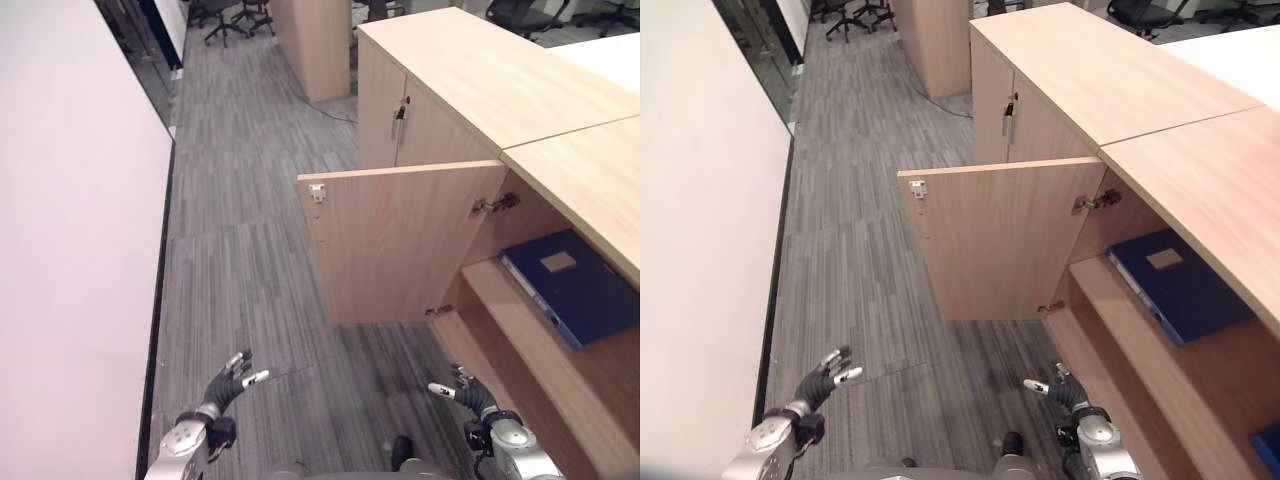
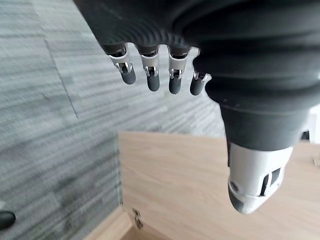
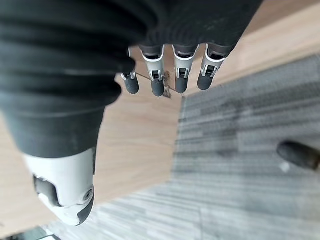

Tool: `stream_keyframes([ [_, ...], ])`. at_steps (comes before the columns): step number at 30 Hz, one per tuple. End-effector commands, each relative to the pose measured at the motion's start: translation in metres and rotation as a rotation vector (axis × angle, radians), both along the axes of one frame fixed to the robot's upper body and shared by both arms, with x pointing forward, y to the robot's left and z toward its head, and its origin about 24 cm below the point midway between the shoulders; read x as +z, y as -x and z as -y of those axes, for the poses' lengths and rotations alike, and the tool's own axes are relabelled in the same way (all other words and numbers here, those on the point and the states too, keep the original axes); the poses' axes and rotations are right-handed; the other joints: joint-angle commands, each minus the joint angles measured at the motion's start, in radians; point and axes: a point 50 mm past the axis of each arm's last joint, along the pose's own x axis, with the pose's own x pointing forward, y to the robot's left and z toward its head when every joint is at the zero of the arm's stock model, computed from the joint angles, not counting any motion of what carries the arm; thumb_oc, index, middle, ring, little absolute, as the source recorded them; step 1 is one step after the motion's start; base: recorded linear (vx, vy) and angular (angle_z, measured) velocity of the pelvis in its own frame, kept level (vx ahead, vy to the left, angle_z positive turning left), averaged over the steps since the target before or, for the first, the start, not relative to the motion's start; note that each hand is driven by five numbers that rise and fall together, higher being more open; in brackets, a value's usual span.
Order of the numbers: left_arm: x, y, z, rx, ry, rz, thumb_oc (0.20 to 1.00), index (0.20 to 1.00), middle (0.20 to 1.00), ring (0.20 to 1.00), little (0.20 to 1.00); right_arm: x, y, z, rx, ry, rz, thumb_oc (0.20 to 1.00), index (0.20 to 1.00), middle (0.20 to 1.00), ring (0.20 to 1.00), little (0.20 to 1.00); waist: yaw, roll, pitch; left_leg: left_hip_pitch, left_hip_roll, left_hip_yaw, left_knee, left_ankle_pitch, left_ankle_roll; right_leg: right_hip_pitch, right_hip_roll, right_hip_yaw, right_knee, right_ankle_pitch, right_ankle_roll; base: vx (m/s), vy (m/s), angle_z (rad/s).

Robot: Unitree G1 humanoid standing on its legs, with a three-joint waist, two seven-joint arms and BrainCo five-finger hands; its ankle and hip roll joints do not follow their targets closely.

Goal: Put the empty folder in the office cabinet

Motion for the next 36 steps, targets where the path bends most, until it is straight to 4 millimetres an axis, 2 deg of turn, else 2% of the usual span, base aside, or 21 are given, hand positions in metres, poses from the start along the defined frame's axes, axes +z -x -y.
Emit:
stream_keyframes([
  [1,0.018,-0.016,0.000,-0.015,0.009,0.097,1.000,1.000,1.000,1.000,1.000,0.015,-0.011,0.015,-0.042,0.027,0.081,1.000,1.000,1.000,1.000,1.000,-0.007,-0.026,0.034,-0.054,0.011,0.074,0.082,0.008,0.035,0.036,-0.068,-0.017,0.059,-0.096,0.085,0.17,-0.007,0.14],
  [3,0.015,-0.014,0.000,-0.014,0.013,0.085,1.000,1.000,1.000,1.000,1.000,0.016,-0.011,0.017,-0.044,0.033,0.080,1.000,1.000,1.000,1.000,1.000,0.003,-0.026,0.026,-0.064,0.050,0.087,-0.028,-0.008,0.041,0.059,-0.068,-0.017,0.049,-0.110,0.096,0.23,0.041,0.05],
  [5,0.013,-0.011,0.001,-0.020,0.008,0.069,1.000,1.000,1.000,1.000,1.000,0.018,-0.014,0.018,-0.036,0.042,0.084,1.000,1.000,1.000,1.000,1.000,0.019,-0.021,0.020,-0.058,0.068,0.067,-0.173,-0.011,0.039,0.076,-0.067,-0.007,0.045,-0.127,0.112,0.27,0.084,-0.05],
  [8,0.008,-0.008,0.000,-0.004,-0.003,0.052,1.000,1.000,1.000,1.000,1.000,0.021,-0.020,0.017,-0.028,0.053,0.101,1.000,1.000,1.000,1.000,1.000,0.043,0.006,0.013,-0.092,0.098,-0.012,-0.345,0.080,0.012,0.117,-0.053,0.026,0.039,-0.154,0.135,0.30,0.126,-0.16],
  [10,0.007,-0.008,-0.002,0.017,-0.003,0.049,1.000,1.000,1.000,1.000,1.000,0.020,-0.023,0.015,-0.022,0.049,0.102,1.000,1.000,1.000,1.000,1.000,0.048,0.012,0.014,-0.109,0.099,-0.022,-0.365,0.101,0.000,0.142,-0.059,0.044,0.039,-0.167,0.145,0.26,0.123,-0.40],
  [12,0.006,-0.006,-0.003,0.025,0.000,0.046,1.000,1.000,1.000,1.000,1.000,0.018,-0.022,0.010,-0.006,0.038,0.092,1.000,1.000,1.000,1.000,1.000,0.049,0.022,-0.007,-0.082,0.103,-0.012,-0.399,0.091,-0.002,0.153,-0.059,0.053,0.043,-0.179,0.151,0.27,0.163,-0.51],
  [15,0.005,-0.005,-0.003,0.016,-0.009,0.041,1.000,1.000,1.000,1.000,1.000,0.014,-0.021,0.006,0.002,0.034,0.077,1.000,1.000,1.000,1.000,1.000,0.053,0.016,-0.025,-0.054,0.090,0.003,-0.405,0.074,0.005,0.158,-0.080,0.070,0.052,-0.178,0.166,0.18,0.145,-0.30],
  [17,0.006,-0.005,-0.006,0.015,-0.023,0.042,1.000,1.000,1.000,1.000,1.000,0.010,-0.019,0.000,0.009,0.015,0.067,1.000,1.000,1.000,1.000,1.000,0.054,0.004,-0.035,-0.030,0.066,0.013,-0.398,0.049,0.023,0.148,-0.108,0.088,0.094,-0.176,0.180,0.23,0.250,-0.37],
  [18,0.007,-0.004,-0.012,0.022,-0.035,0.044,1.000,1.000,1.000,1.000,1.000,0.007,-0.019,-0.010,0.018,-0.015,0.060,1.000,1.000,1.000,1.000,1.000,0.059,-0.013,-0.043,-0.002,0.036,0.047,-0.388,0.004,0.067,0.110,-0.145,0.106,0.178,-0.162,0.206,0.23,0.287,-0.33],
  [20,0.008,-0.004,-0.015,0.025,-0.044,0.044,1.000,1.000,1.000,1.000,1.000,0.006,-0.021,-0.014,0.026,-0.026,0.061,1.000,1.000,1.000,1.000,1.000,0.064,-0.018,-0.042,0.005,0.029,0.062,-0.383,-0.011,0.081,0.077,-0.157,0.115,0.228,-0.153,0.217,0.12,0.202,-0.40],
  [21,0.009,-0.005,-0.017,0.031,-0.049,0.048,1.000,1.000,1.000,1.000,1.000,0.006,-0.023,-0.018,0.042,-0.027,0.062,1.000,1.000,1.000,1.000,1.000,0.071,-0.016,-0.038,0.007,0.024,0.076,-0.373,-0.022,0.095,0.045,-0.169,0.112,0.284,-0.119,0.231,0.06,0.164,-0.40],
  [23,0.009,-0.005,-0.020,0.051,-0.054,0.045,1.000,1.000,1.000,1.000,1.000,0.006,-0.026,-0.022,0.049,-0.035,0.065,1.000,1.000,1.000,1.000,1.000,0.071,-0.004,-0.022,0.018,0.027,0.086,-0.368,-0.030,0.114,-0.034,-0.177,0.110,0.415,-0.038,0.231,0.04,0.158,-0.46],
  [24,0.010,-0.006,-0.024,0.063,-0.060,0.045,1.000,1.000,1.000,1.000,1.000,0.007,-0.027,-0.023,0.043,-0.040,0.077,1.000,1.000,1.000,1.000,1.000,0.068,0.004,-0.016,0.033,0.027,0.098,-0.381,-0.036,0.123,-0.078,-0.180,0.100,0.460,-0.022,0.231,0.06,0.166,-0.51],
  [26,0.009,-0.004,-0.026,0.080,-0.061,0.041,1.000,1.000,1.000,1.000,1.000,0.008,-0.028,-0.024,0.031,-0.052,0.086,1.000,1.000,1.000,1.000,1.000,0.058,-0.003,-0.017,0.065,0.004,0.104,-0.405,-0.052,0.130,-0.082,-0.181,0.053,0.395,-0.036,0.230,0.11,0.132,-0.27],
  [28,0.011,-0.005,-0.027,0.095,-0.056,0.052,1.000,1.000,1.000,1.000,1.000,0.009,-0.030,-0.026,0.027,-0.065,0.096,1.000,1.000,1.000,1.000,1.000,0.058,-0.005,-0.018,0.065,-0.010,0.108,-0.398,-0.061,0.130,-0.055,-0.194,-0.034,0.321,-0.050,0.227,0.07,0.047,0.01],
  [29,0.009,-0.003,-0.027,0.099,-0.049,0.044,1.000,1.000,1.000,1.000,1.000,0.007,-0.026,-0.027,0.027,-0.068,0.089,1.000,1.000,1.000,1.000,1.000,0.060,-0.011,-0.026,0.067,-0.019,0.114,-0.403,-0.062,0.129,-0.034,-0.188,-0.053,0.272,-0.064,0.221,0.07,-0.012,0.09],
  [31,0.009,-0.006,-0.026,0.114,-0.040,0.055,1.000,1.000,1.000,1.000,1.000,0.005,-0.021,-0.025,0.026,-0.065,0.074,1.000,1.000,1.000,1.000,1.000,0.051,-0.016,-0.036,0.066,-0.022,0.106,-0.408,-0.061,0.126,-0.019,-0.160,-0.012,0.221,-0.073,0.215,0.07,-0.014,0.15],
  [34,0.011,-0.007,-0.027,0.122,-0.050,0.065,1.000,1.000,1.000,1.000,1.000,0.005,-0.018,-0.022,0.033,-0.056,0.068,1.000,1.000,1.000,1.000,1.000,0.056,-0.021,-0.056,0.081,-0.021,0.118,-0.418,-0.065,0.116,0.023,-0.164,-0.014,0.145,-0.053,0.214,0.10,-0.034,0.05],
  [36,0.016,-0.016,-0.026,0.106,-0.069,0.093,1.000,1.000,1.000,1.000,1.000,0.004,-0.014,-0.021,0.032,-0.055,0.057,1.000,1.000,1.000,1.000,1.000,0.045,-0.023,-0.073,0.103,-0.017,0.122,-0.434,-0.067,0.110,0.053,-0.160,-0.013,0.107,-0.058,0.210,0.11,-0.013,-0.16],
])
